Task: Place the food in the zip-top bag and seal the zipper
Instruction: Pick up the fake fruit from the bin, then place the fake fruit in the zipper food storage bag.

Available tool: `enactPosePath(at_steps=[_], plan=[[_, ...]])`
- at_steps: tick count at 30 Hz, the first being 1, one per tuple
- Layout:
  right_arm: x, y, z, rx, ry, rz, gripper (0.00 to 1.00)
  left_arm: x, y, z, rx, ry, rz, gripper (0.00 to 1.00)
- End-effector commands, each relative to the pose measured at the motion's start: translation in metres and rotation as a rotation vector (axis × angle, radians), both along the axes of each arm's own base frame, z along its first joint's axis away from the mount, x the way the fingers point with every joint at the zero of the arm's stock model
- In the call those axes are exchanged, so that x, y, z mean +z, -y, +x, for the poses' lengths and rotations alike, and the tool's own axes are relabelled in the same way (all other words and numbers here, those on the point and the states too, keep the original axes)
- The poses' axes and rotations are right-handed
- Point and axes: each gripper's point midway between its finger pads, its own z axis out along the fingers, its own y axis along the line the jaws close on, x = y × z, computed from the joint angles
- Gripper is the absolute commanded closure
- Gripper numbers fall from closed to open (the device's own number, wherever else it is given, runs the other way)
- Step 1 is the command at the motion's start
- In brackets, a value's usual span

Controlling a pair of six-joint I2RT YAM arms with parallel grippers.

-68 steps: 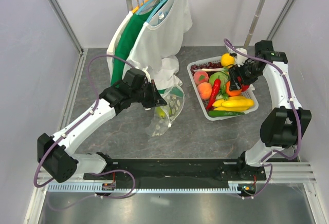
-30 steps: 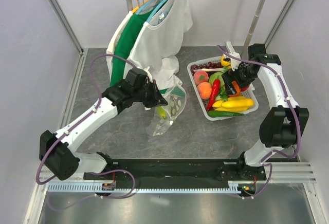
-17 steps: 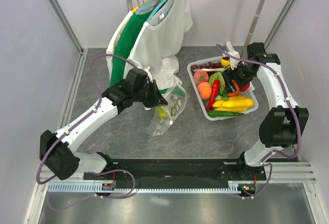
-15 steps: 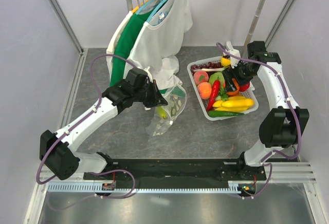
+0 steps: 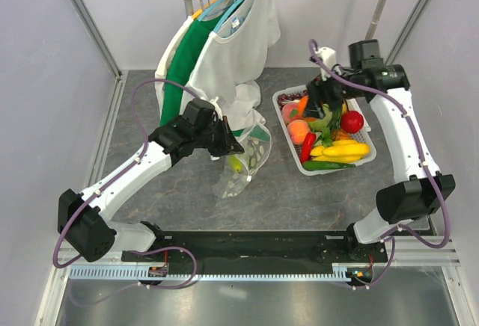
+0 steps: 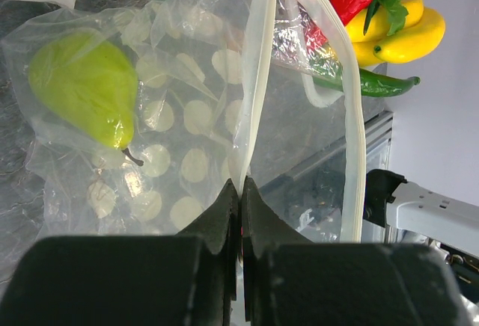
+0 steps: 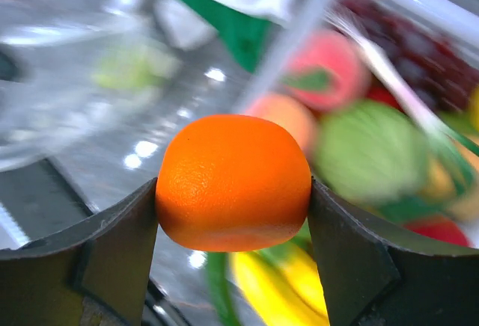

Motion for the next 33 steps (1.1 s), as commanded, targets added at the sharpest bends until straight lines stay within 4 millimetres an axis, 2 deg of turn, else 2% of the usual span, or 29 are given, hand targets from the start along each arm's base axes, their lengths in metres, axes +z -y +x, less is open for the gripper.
enactPosePath(at_steps=[1, 2, 3, 4, 6, 7, 9, 10, 12, 13, 15, 16, 19, 20, 23, 24, 26, 27, 30, 31, 33], plan=[[0.047, -0.092, -0.045, 0.173, 0.002, 0.257, 0.46, 0.004, 0.000, 0.002, -0.027, 0.043, 0.006, 0.98], [0.058, -0.106, -0.042, 0.203, 0.055, 0.300, 0.46, 0.004, 0.000, 0.001, -0.031, 0.042, 0.007, 0.98], [0.065, -0.116, -0.049, 0.217, 0.068, 0.332, 0.46, 0.005, 0.001, 0.001, -0.034, 0.044, 0.006, 0.98], [0.059, -0.134, -0.061, 0.239, 0.025, 0.362, 0.46, 0.004, 0.000, 0.001, -0.035, 0.040, 0.007, 0.98], [0.068, -0.152, -0.061, 0.267, 0.082, 0.401, 0.46, 0.005, 0.000, 0.001, -0.036, 0.046, 0.008, 0.98], [0.062, -0.166, -0.070, 0.294, 0.067, 0.404, 0.46, 0.007, -0.001, 0.001, -0.035, 0.050, 0.009, 0.98], [0.053, -0.179, -0.071, 0.315, 0.062, 0.392, 0.46, 0.008, -0.002, 0.000, -0.033, 0.056, 0.007, 0.98], [0.044, -0.187, -0.079, 0.341, 0.038, 0.381, 0.46, 0.008, -0.002, 0.000, -0.034, 0.057, 0.008, 0.98], [0.028, -0.190, -0.083, 0.355, 0.027, 0.341, 0.45, 0.011, -0.004, -0.001, -0.028, 0.064, 0.007, 0.98], [0.012, -0.192, -0.089, 0.369, 0.004, 0.314, 0.45, 0.011, -0.004, -0.001, -0.025, 0.065, 0.008, 0.98], [-0.002, -0.188, -0.093, 0.380, 0.014, 0.271, 0.42, 0.014, -0.006, -0.002, -0.018, 0.067, -0.003, 0.98], [-0.017, -0.184, -0.093, 0.367, -0.001, 0.237, 0.41, 0.014, -0.006, -0.002, -0.018, 0.066, -0.004, 0.98], [-0.030, -0.179, -0.097, 0.374, -0.003, 0.208, 0.26, 0.020, -0.005, -0.004, -0.027, 0.071, -0.025, 0.98], [-0.030, -0.179, -0.097, 0.374, -0.004, 0.208, 0.15, 0.021, -0.004, -0.004, -0.031, 0.069, -0.030, 0.98], [-0.018, -0.178, -0.095, 0.352, 0.028, 0.222, 0.02, 0.023, -0.002, -0.003, -0.038, 0.076, -0.036, 0.98], [-0.005, -0.177, -0.094, 0.336, 0.052, 0.236, 0.02, 0.024, -0.002, -0.002, -0.039, 0.082, -0.040, 0.98], [0.003, -0.171, -0.088, 0.293, 0.069, 0.222, 0.02, 0.025, -0.003, 0.000, -0.030, 0.091, -0.049, 0.98], [0.017, -0.167, -0.085, 0.276, 0.094, 0.228, 0.02, 0.026, -0.004, 0.001, -0.022, 0.097, -0.051, 0.98], [0.021, -0.137, -0.073, 0.206, 0.090, 0.193, 0.02, 0.027, -0.006, 0.003, -0.006, 0.101, -0.050, 0.98], [0.013, -0.116, -0.068, 0.162, 0.057, 0.155, 0.02, 0.025, -0.006, 0.003, -0.008, 0.098, -0.047, 0.98], [0.003, -0.090, -0.059, 0.169, 0.071, 0.079, 0.02, 0.024, -0.006, 0.003, -0.008, 0.093, -0.048, 0.98]])
